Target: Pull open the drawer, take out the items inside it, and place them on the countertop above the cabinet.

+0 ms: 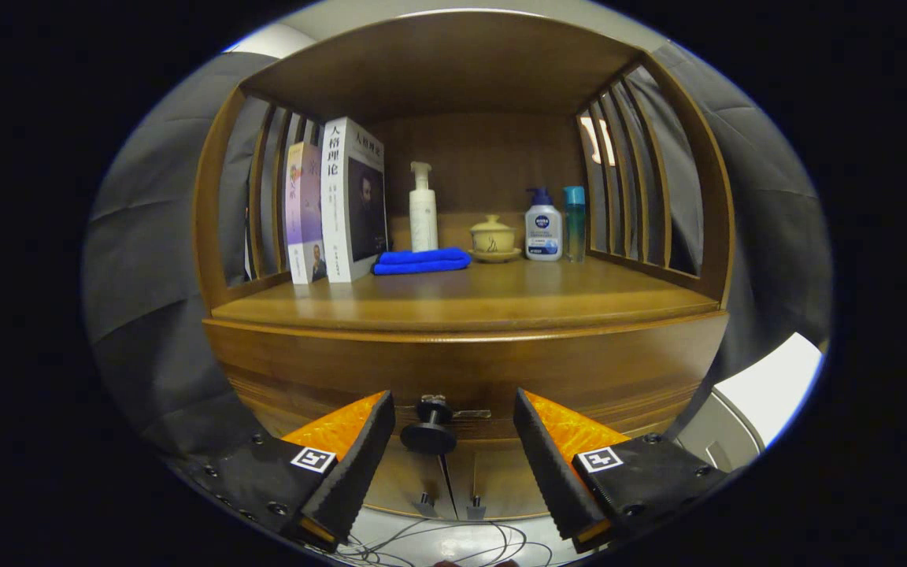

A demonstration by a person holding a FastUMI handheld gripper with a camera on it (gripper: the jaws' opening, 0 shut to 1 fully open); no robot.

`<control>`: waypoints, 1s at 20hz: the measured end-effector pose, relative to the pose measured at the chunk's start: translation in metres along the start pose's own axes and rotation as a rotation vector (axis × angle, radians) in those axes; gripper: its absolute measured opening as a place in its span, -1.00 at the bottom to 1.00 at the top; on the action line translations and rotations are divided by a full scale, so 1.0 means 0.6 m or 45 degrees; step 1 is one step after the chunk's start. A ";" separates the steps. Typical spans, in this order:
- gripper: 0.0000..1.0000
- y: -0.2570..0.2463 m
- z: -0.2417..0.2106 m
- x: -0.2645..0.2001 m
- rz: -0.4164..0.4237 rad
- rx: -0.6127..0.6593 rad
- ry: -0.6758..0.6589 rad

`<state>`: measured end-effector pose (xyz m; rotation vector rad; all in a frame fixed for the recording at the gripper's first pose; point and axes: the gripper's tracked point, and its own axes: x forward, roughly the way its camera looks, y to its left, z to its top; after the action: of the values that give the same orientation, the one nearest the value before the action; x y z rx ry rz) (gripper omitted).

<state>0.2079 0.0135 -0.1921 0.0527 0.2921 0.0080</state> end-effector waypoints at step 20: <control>-0.45 0.024 -0.058 0.039 0.066 0.061 0.109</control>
<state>0.2200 0.0300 -0.2315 0.1080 0.3762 0.0545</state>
